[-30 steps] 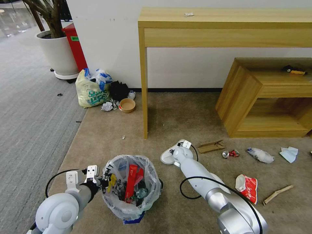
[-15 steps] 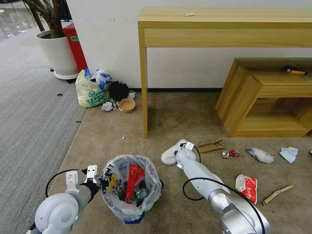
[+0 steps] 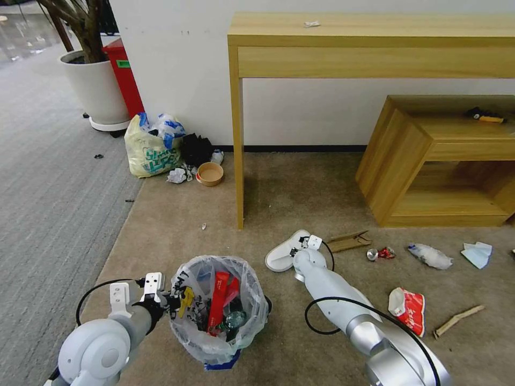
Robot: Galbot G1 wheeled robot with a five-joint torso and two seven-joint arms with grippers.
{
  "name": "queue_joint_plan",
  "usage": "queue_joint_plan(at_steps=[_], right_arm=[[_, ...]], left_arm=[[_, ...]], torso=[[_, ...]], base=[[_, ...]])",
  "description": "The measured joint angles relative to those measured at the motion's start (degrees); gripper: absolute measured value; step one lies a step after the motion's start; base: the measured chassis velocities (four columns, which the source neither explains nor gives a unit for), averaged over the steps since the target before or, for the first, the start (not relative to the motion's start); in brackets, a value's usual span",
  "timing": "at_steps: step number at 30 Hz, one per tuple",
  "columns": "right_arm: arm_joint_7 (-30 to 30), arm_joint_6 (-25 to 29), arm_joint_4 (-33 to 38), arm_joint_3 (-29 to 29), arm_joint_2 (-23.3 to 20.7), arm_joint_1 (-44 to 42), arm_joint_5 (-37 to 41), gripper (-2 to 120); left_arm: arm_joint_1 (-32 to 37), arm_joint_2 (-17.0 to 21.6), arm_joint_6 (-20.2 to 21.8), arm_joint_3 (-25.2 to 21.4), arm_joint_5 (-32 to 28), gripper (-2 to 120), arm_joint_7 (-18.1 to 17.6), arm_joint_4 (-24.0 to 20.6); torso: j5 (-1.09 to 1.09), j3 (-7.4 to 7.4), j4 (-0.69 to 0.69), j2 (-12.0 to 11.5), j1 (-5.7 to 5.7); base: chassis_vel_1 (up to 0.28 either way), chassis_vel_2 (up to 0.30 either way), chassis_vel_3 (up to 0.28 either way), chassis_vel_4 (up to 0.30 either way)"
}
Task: Pick up the trash bin and place the garbage on the floor into it.
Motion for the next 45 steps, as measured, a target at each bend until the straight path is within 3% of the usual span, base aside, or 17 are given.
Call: queue_joint_plan(at_steps=[6,13,21,31,38,45], right_arm=[[-3.3,2.0,3.1,0.5,-1.3,-1.6,-5.0,0],[-2.8,-0.9,4.9,0.7,-0.5,-1.4,-0.2,2],[1.6,-4.0,2.4,0.5,3.1,0.1,2.4,32],[0.0,-4.0,-0.6,0.3,3.1,1.8,2.6,66],[2.7,-5.2,2.5,0.4,1.5,1.0,5.2,93],[2.8,-5.4,1.4,0.4,1.3,1.3,5.8,100]], left_arm=[[0.3,0.0,0.0,-0.1,0.1,0,0.2,-0.5],[0.8,0.0,0.0,-0.3,0.5,0,0.5,-0.7],[0.8,0.0,0.0,-0.5,0.7,0,0.7,-0.8],[1.0,-0.1,0.0,-0.7,1.1,0,1.4,-0.6],[0.9,-0.2,0.0,-0.7,1.2,0,1.4,-0.6],[0.9,-0.3,0.0,-0.6,1.2,0,1.4,-0.4]], torso=[[0.00,0.00,-0.01,0.0,0.00],[0.00,0.00,-0.01,0.0,0.00],[0.00,0.00,0.01,0.0,0.00],[-0.01,0.00,0.00,0.0,0.00],[0.00,0.00,-0.01,0.0,0.00],[0.00,0.00,-0.01,0.0,0.00]], base=[[0.000,0.000,0.000,0.000],[0.000,0.000,0.000,0.000],[0.000,0.000,0.000,0.000],[0.000,0.000,0.000,0.000],[0.000,0.000,0.000,0.000],[0.000,0.000,0.000,0.000]])
